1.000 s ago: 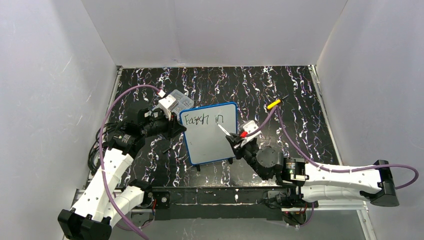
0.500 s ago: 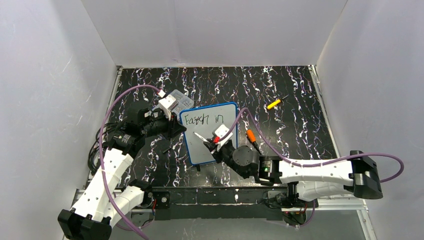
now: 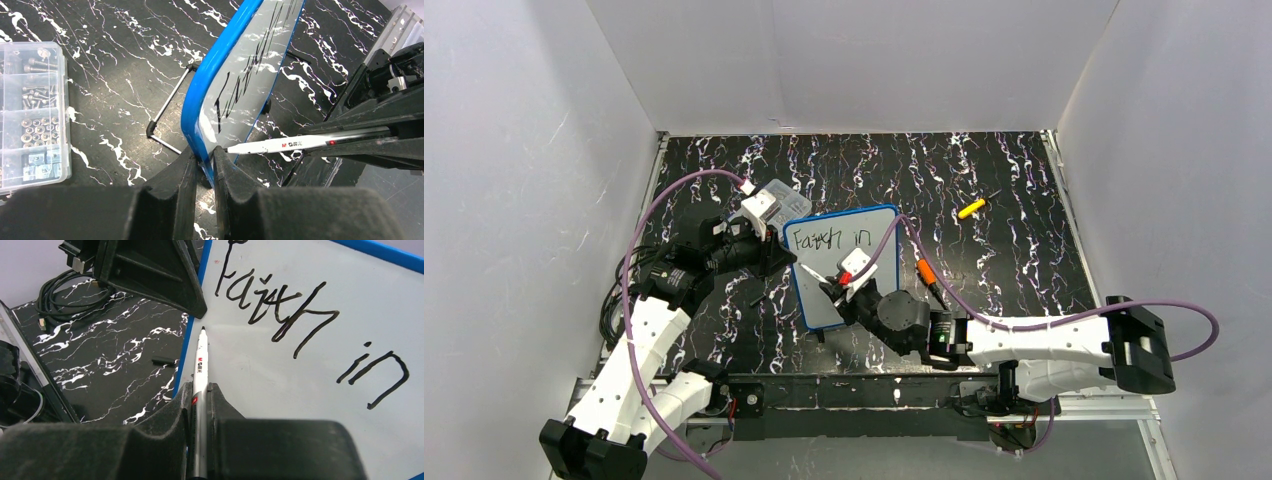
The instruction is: Write a sentence on the whiteboard
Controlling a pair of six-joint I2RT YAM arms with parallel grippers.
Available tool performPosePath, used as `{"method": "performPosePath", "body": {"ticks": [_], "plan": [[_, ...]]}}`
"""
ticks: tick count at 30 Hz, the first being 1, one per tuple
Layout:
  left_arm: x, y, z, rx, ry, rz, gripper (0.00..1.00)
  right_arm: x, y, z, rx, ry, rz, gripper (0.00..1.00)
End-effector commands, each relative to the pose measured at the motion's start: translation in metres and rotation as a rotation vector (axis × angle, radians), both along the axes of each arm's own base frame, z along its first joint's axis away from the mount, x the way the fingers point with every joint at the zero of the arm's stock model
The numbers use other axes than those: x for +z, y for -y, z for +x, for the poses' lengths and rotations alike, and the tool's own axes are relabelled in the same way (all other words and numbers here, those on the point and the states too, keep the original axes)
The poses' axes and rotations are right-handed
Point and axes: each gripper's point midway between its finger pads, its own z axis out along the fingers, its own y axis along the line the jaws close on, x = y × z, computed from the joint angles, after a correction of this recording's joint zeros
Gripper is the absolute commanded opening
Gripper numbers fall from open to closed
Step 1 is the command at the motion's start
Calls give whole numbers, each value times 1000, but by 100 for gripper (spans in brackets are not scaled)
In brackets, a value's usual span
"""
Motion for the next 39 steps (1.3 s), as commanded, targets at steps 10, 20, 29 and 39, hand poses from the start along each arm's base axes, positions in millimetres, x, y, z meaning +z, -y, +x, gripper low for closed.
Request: {"method": "performPosePath", "body": {"ticks": [10, 20, 29, 39], "plan": [[-24, -4, -10, -10, -67, 53, 0, -8, 4, 0, -16, -61, -12, 1], [-25, -4, -10, -12, -70, 53, 0, 6, 2, 2, -21, -38, 38, 1], [-25, -4, -10, -11, -71, 53, 0, 28, 8, 10, -74, 0, 123, 1], [-24, -4, -10, -11, -68, 51, 0, 7, 24, 13, -119, -35, 54, 1]]}}
